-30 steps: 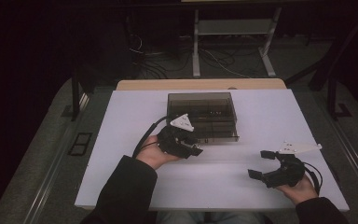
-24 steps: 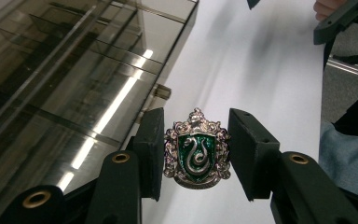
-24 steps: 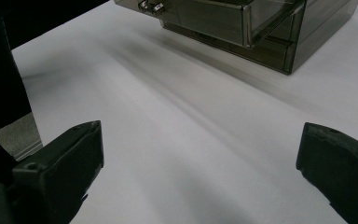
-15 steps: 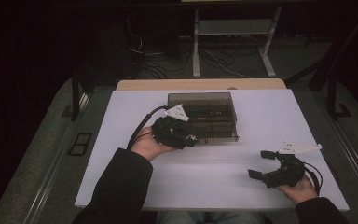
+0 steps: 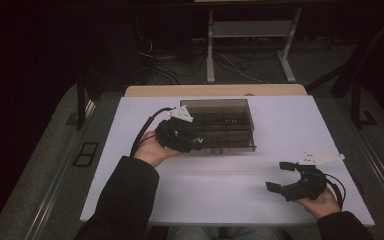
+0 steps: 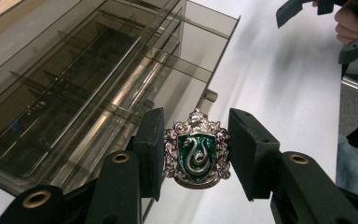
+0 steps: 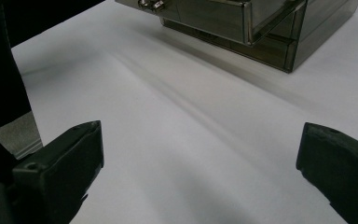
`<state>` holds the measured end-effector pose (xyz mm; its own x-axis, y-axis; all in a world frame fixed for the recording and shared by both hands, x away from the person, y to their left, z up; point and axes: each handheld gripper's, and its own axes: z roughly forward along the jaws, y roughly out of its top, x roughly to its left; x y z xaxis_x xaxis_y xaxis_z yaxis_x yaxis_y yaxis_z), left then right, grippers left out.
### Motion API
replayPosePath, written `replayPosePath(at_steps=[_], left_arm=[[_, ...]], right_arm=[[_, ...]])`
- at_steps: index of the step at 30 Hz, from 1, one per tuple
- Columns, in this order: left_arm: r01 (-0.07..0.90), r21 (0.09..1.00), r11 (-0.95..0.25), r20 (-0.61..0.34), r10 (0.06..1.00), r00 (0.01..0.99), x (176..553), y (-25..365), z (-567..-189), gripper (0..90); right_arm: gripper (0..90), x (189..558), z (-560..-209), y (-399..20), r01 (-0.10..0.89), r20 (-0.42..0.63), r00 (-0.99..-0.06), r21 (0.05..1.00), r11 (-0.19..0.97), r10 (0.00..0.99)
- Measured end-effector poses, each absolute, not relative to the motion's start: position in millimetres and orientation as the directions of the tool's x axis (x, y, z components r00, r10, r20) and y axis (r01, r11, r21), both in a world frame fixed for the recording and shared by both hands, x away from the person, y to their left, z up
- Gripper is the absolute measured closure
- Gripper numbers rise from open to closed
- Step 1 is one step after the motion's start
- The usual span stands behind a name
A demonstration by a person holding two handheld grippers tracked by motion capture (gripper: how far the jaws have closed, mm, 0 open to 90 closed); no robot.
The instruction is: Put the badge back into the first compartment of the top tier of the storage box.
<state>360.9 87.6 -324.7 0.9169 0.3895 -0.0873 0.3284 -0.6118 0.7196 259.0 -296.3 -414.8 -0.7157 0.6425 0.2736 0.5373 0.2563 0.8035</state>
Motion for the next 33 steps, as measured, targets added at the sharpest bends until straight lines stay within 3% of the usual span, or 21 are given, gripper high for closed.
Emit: replayPosePath(at_steps=[33], left_arm=[[0.416,0.708,-0.571,-0.116,0.487,0.866,393.6,95.9,-350.4,56.7]], right_arm=[[0.4,259.7,-415.9,-296.0,0.541,0.272,-0.716,0.798,0.266,0.643]])
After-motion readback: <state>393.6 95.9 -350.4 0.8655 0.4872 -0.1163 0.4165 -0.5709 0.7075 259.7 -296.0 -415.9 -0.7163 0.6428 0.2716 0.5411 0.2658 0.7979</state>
